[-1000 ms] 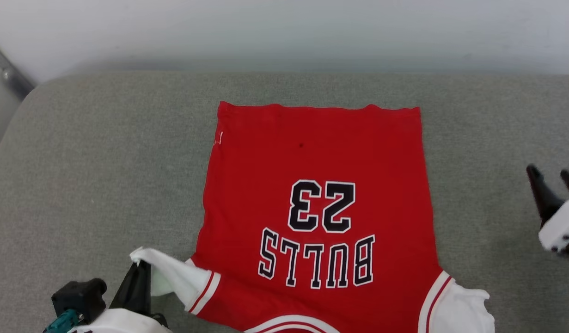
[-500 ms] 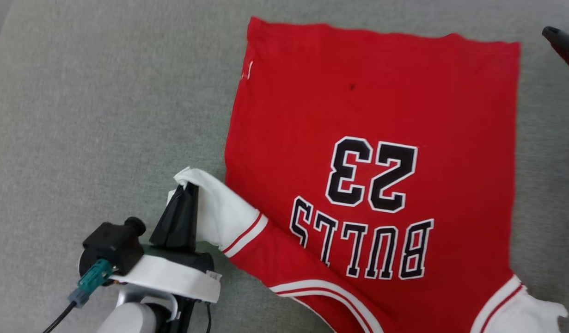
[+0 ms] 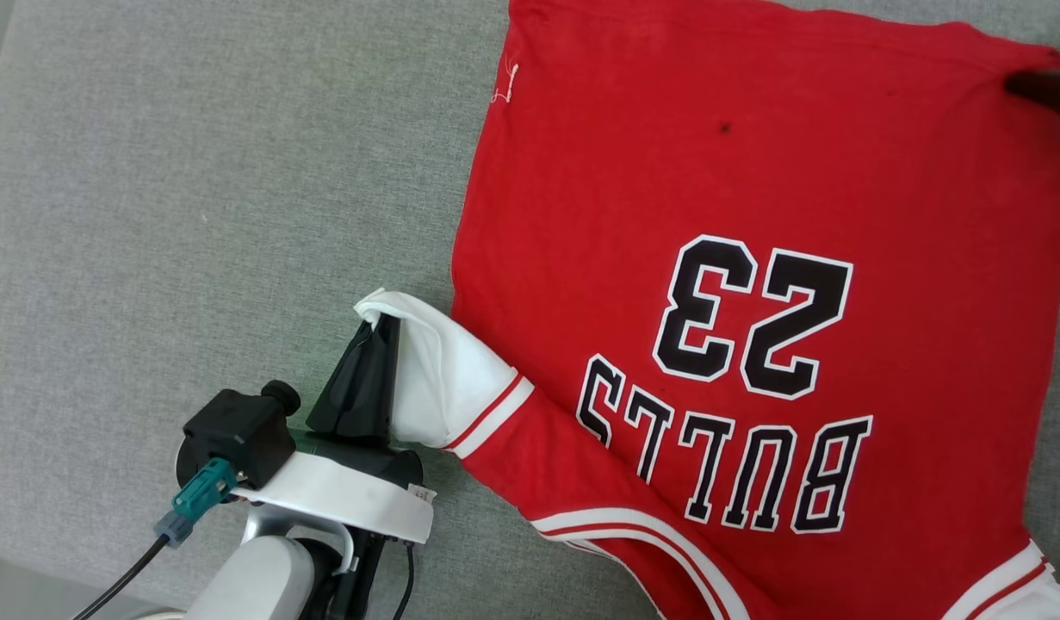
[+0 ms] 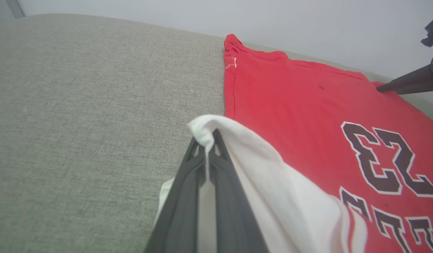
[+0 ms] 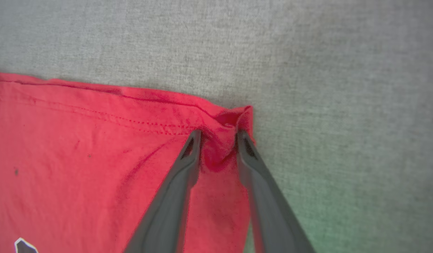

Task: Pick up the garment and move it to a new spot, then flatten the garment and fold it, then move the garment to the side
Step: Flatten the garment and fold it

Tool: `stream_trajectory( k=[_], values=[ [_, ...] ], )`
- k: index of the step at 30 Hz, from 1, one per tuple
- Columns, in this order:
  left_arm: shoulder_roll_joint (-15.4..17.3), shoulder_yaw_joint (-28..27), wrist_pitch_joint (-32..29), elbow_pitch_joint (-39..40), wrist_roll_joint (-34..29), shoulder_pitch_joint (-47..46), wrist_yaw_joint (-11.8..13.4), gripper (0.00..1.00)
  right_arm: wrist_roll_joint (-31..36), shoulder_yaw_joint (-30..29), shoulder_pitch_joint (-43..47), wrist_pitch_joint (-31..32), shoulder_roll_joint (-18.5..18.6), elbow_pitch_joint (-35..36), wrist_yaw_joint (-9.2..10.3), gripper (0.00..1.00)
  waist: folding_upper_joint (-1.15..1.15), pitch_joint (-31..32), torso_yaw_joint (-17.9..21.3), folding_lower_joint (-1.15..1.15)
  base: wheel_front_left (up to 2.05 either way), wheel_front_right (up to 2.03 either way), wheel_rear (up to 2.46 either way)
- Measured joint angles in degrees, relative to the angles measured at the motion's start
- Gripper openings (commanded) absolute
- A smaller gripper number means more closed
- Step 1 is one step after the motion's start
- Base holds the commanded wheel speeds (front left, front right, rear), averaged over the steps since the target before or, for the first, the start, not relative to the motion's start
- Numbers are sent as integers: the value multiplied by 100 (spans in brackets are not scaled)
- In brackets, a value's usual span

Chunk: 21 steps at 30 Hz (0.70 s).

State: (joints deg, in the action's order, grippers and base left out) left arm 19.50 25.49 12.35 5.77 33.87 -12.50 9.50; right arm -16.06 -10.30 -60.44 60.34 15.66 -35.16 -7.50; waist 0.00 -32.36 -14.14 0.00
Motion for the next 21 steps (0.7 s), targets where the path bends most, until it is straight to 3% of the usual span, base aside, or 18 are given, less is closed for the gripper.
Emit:
stream_trajectory(
  k=[9,15,21],
  values=[
    [37,-8,-31,-169,63,122,57,0,-220,628,433,-450,207,81,0,0,0,422,50,0,0,0,0],
    [222,-89,-210,-282,138,545,245,0,-586,1301,906,-726,772,619,0,0,0,1050,162,0,0,0,0],
    [443,-219,-438,-241,279,1163,523,0,-1004,1716,2093,-767,1397,1238,-1,0,0,1866,357,-1,0,0,0]
  ],
)
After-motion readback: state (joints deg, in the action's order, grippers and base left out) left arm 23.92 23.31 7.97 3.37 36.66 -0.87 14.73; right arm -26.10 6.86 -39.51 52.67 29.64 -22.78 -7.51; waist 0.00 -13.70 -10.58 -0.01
